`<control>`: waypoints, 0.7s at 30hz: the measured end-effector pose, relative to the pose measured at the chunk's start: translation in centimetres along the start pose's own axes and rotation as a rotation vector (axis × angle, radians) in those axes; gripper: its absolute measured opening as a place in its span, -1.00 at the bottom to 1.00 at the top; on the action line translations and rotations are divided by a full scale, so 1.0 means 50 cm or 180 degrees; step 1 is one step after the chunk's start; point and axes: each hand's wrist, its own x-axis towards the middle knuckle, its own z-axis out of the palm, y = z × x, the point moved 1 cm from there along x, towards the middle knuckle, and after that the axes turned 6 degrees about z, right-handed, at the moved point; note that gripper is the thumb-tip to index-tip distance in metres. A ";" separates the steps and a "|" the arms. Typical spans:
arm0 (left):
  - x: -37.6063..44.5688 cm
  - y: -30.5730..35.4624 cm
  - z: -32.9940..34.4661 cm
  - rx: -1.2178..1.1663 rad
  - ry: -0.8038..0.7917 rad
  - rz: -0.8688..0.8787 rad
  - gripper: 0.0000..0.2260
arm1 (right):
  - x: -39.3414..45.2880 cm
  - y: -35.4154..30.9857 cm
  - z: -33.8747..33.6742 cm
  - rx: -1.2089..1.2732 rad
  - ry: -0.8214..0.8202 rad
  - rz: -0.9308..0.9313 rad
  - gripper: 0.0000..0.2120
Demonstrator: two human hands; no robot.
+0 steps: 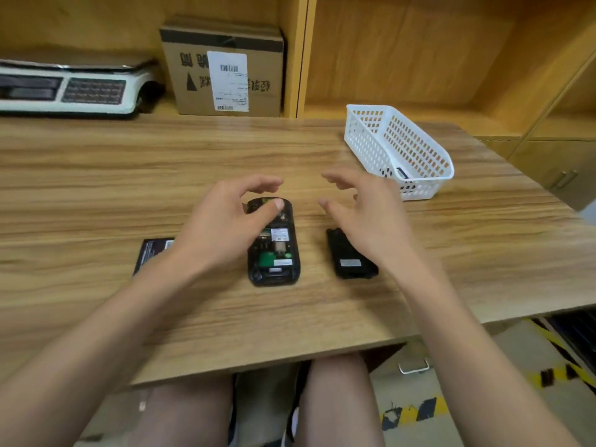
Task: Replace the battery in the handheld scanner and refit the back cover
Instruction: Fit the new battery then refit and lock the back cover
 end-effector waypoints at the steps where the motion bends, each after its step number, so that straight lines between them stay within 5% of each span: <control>1: -0.013 -0.006 -0.014 0.0060 0.0022 -0.0006 -0.72 | -0.010 -0.016 0.014 -0.0003 -0.0068 -0.0057 -0.62; 21: -0.203 -0.131 -0.201 0.0938 0.0297 -0.0252 -0.73 | -0.129 -0.218 0.218 -0.0363 -0.0722 -0.0829 -0.61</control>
